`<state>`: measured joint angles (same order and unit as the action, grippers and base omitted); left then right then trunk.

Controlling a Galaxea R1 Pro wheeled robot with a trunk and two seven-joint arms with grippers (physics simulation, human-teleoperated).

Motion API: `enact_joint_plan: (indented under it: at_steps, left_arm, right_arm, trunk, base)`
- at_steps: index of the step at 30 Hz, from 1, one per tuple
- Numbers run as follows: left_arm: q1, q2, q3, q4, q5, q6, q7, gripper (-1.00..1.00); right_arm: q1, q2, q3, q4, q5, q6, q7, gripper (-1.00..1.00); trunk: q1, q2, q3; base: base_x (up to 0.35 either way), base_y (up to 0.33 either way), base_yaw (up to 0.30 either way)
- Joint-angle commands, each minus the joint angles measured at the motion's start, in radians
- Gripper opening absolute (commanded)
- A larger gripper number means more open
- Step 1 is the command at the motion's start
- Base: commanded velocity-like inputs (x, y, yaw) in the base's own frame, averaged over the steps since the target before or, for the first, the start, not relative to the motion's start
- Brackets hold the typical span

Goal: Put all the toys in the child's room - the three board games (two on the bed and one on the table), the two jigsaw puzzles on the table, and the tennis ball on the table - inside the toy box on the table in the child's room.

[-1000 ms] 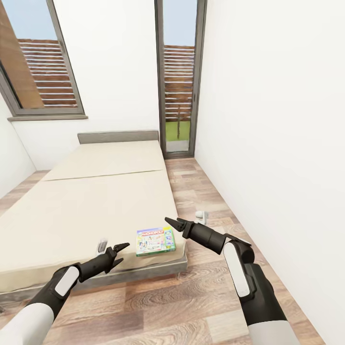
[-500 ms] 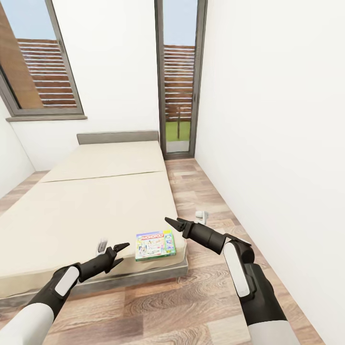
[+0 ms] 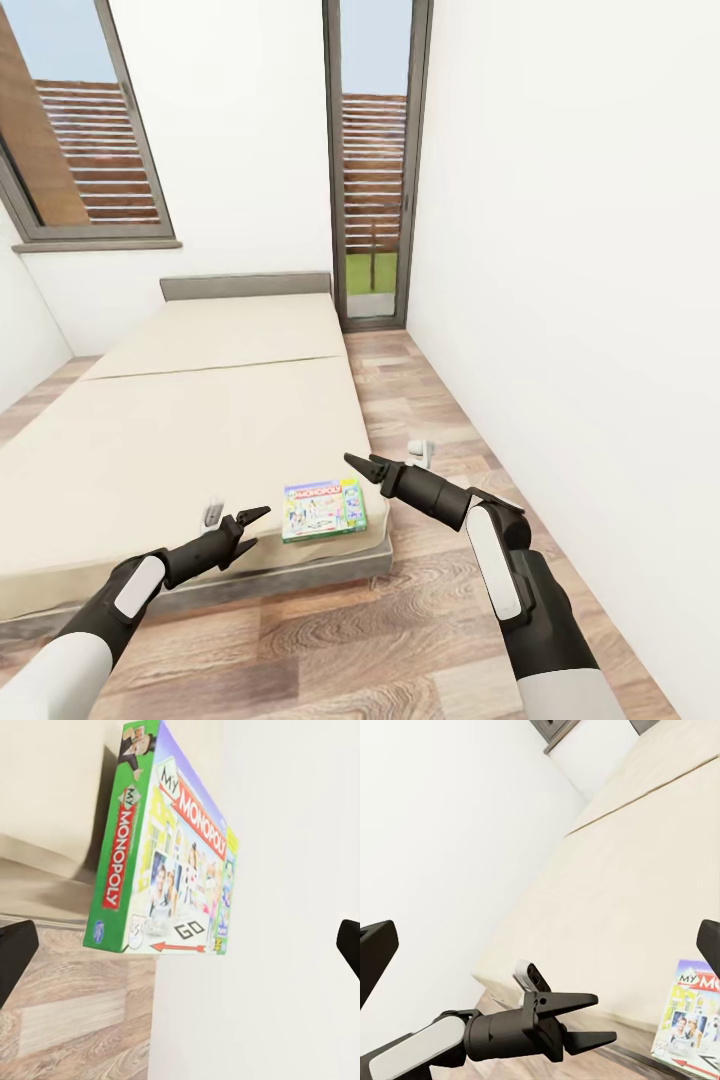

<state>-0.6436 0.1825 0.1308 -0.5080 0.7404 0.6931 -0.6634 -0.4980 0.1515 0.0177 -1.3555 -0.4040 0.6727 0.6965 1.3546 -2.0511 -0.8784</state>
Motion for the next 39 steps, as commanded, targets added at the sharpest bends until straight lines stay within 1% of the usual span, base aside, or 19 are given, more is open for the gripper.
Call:
enact_joint_plan:
  at_steps: [1, 21, 26, 31, 34, 35, 39]
  left_arm:
    - [-0.001, 0.000, 0.003, 0.000, 0.002, 0.006, -0.001, 1.00]
    - [-0.001, 0.000, -0.008, 0.000, 0.001, 0.008, -0.002, 1.00]
    - [-0.001, 0.000, -0.010, -0.002, -0.001, 0.008, -0.010, 1.00]
    - [-0.002, 0.000, -0.020, -0.003, -0.010, 0.010, -0.038, 1.00]
    - [-0.005, 0.003, -0.044, -0.004, -0.012, 0.014, -0.046, 1.00]
    - [-0.007, 0.006, -0.058, -0.004, -0.012, 0.016, -0.049, 1.00]
    - [-0.009, 0.014, -0.087, -0.004, -0.013, 0.022, -0.052, 1.00]
  right_arm:
    - [-0.001, 0.000, -0.001, 0.000, -0.006, 0.007, 0.000, 1.00]
    - [-0.001, -0.001, -0.001, -0.001, -0.003, 0.008, 0.000, 1.00]
    - [-0.001, -0.001, -0.001, -0.001, -0.003, 0.008, 0.000, 1.00]
    - [-0.001, -0.001, -0.001, -0.001, -0.003, 0.008, 0.000, 1.00]
    - [-0.001, -0.001, -0.001, -0.001, -0.002, 0.008, 0.000, 1.00]
    - [-0.001, -0.001, -0.001, -0.001, -0.002, 0.008, 0.000, 1.00]
    - [-0.001, -0.001, -0.001, -0.001, -0.002, 0.008, 0.000, 1.00]
  trunk:
    - [0.004, -0.008, -0.004]
    - [0.080, -0.148, -0.067]
    - [0.080, -0.148, -0.067]
    - [0.080, -0.148, -0.067]
    - [0.080, -0.148, -0.067]
    - [0.080, -0.148, -0.067]
    - [0.080, -0.148, -0.067]
  base:
    - [0.000, 0.000, 0.000]
    - [0.000, 0.000, 0.000]
    - [0.000, 0.000, 0.000]
    - [0.000, 0.000, 0.000]
    - [0.000, 0.000, 0.000]
    - [0.000, 0.000, 0.000]
    - [0.000, 0.000, 0.000]
